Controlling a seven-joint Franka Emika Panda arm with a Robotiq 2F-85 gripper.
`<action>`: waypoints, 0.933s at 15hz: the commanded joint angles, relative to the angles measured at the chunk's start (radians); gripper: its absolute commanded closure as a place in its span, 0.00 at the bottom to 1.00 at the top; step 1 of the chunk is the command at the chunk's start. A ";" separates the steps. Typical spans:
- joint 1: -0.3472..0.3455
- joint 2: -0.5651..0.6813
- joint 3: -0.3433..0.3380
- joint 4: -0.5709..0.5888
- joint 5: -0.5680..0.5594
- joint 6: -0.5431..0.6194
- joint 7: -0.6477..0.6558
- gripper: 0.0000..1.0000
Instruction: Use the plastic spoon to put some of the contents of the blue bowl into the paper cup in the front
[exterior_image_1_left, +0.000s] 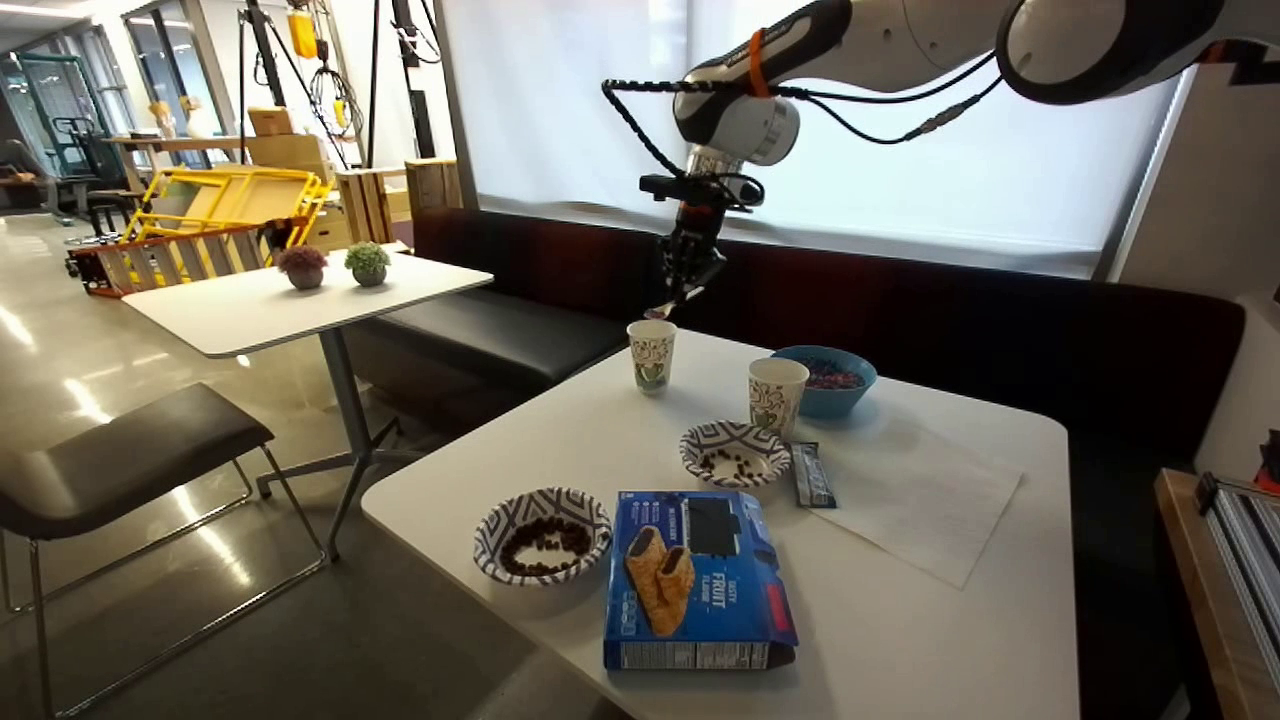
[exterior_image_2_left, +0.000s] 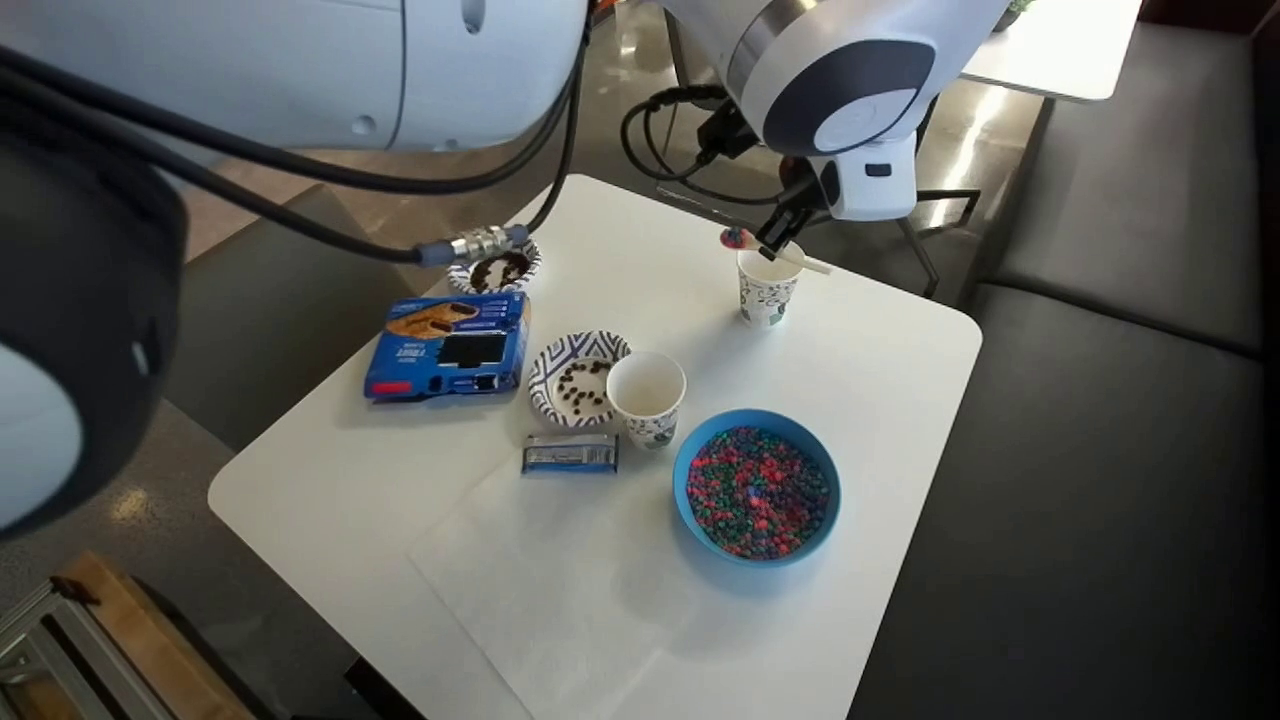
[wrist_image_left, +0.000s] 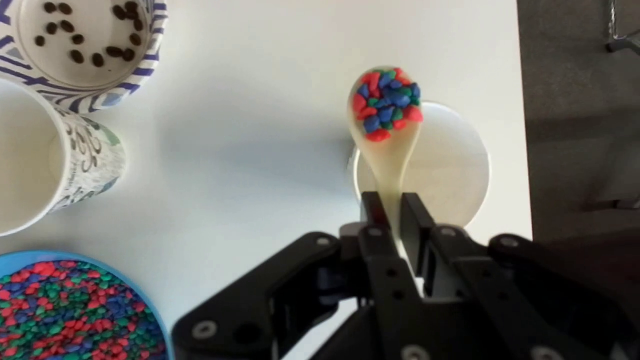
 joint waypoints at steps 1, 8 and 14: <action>-0.007 0.067 0.006 0.067 0.028 0.078 0.045 0.97; -0.008 0.073 0.012 0.051 0.026 0.227 0.014 0.97; -0.021 0.043 0.018 -0.005 0.025 0.300 -0.058 0.97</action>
